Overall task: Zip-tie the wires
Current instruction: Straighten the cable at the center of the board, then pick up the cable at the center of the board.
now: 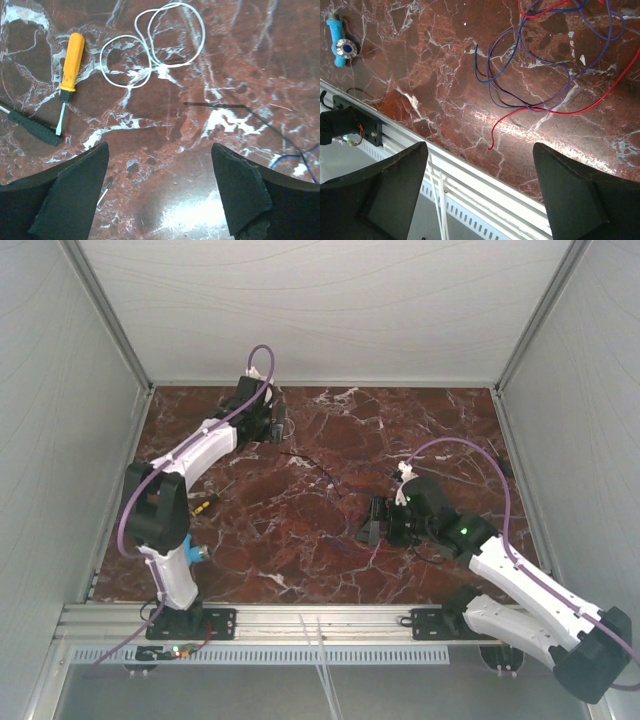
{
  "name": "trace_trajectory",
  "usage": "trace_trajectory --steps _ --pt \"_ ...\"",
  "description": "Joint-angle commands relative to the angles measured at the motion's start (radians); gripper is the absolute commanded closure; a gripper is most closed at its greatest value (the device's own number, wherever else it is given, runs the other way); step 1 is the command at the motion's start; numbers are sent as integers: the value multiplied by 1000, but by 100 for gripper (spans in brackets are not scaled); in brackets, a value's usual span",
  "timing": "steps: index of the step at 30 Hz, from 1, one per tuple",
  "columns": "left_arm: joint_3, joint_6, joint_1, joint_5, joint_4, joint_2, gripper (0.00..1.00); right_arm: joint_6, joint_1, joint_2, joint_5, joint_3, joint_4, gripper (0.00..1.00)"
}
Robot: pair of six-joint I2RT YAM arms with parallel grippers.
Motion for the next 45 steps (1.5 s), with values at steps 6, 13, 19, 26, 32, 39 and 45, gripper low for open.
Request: trace_trajectory --steps 6,13,19,26,32,39,45 --pt "128 32 56 40 -7 195 31 -3 -6 13 -24 -49 78 16" --pt "195 67 72 56 15 306 37 -8 -7 23 -32 -77 96 16" --pt "267 102 74 51 19 375 41 -9 -9 42 -41 -92 115 16" --pt "353 125 89 60 2 453 46 -12 -9 66 -49 -102 129 16" --pt "398 132 101 72 -32 508 59 -15 -11 79 -52 -106 129 16" --pt "384 114 100 68 -43 527 100 -16 -11 91 -59 -107 132 17" --pt "371 86 91 65 -35 437 100 -22 -12 84 -55 -101 137 17"
